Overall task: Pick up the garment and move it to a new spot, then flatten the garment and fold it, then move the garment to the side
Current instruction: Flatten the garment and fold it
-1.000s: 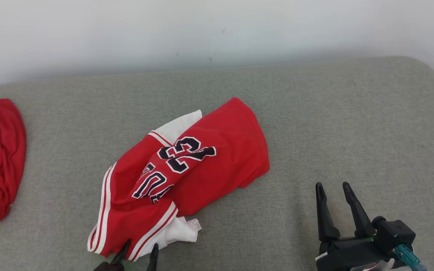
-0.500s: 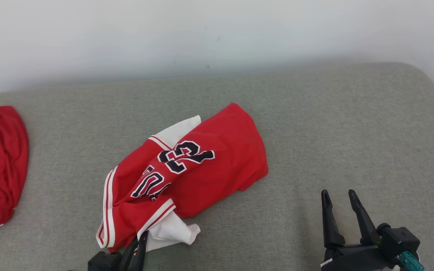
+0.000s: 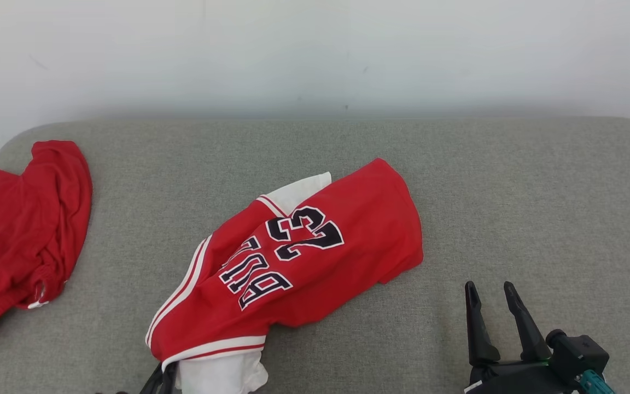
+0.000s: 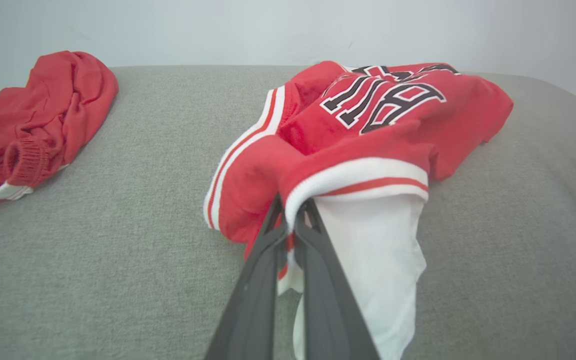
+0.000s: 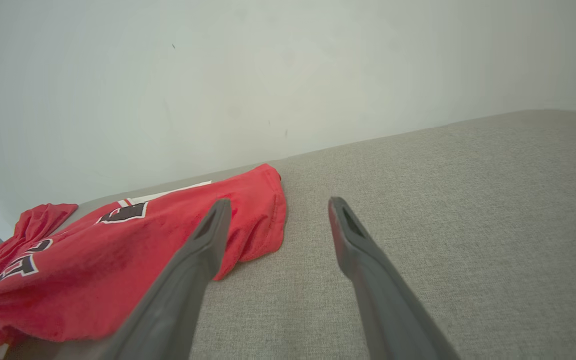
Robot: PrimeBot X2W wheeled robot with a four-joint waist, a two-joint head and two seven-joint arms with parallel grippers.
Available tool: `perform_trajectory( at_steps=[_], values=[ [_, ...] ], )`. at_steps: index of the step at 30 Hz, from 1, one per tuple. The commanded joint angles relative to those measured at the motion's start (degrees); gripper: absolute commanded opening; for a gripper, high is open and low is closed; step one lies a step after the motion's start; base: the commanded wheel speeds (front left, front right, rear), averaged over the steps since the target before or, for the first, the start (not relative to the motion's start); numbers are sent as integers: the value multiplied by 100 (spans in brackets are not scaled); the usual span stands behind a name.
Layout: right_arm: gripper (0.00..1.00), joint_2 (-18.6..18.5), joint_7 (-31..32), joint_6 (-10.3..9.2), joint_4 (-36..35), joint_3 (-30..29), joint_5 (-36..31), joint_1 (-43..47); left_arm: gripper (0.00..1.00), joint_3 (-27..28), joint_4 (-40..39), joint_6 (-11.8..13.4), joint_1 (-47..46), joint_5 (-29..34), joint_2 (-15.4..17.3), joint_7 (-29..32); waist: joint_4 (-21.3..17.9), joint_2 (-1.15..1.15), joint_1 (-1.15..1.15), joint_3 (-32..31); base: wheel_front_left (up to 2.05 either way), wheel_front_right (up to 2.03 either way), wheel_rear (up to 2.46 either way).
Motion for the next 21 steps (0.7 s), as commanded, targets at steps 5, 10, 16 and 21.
perform_trajectory(
  at_steps=[5,10,16,21],
  values=[
    [100,11,-3,-13,21,-37,-25,11,100,-26,-155,143,115,31,-82,-150,-26,0,0,-1,0,0,0],
    [100,10,-3,-13,34,-126,-42,67,100,72,-471,196,18,48,-138,-456,26,0,0,-80,0,0,0],
    [100,12,-3,-13,61,-83,-12,75,100,427,-658,311,-63,88,-158,-620,32,0,0,-187,0,0,0],
    [100,10,-3,-13,62,-49,-53,116,100,912,-863,549,-36,413,-407,-632,-78,0,0,-280,0,0,0]
  ],
)
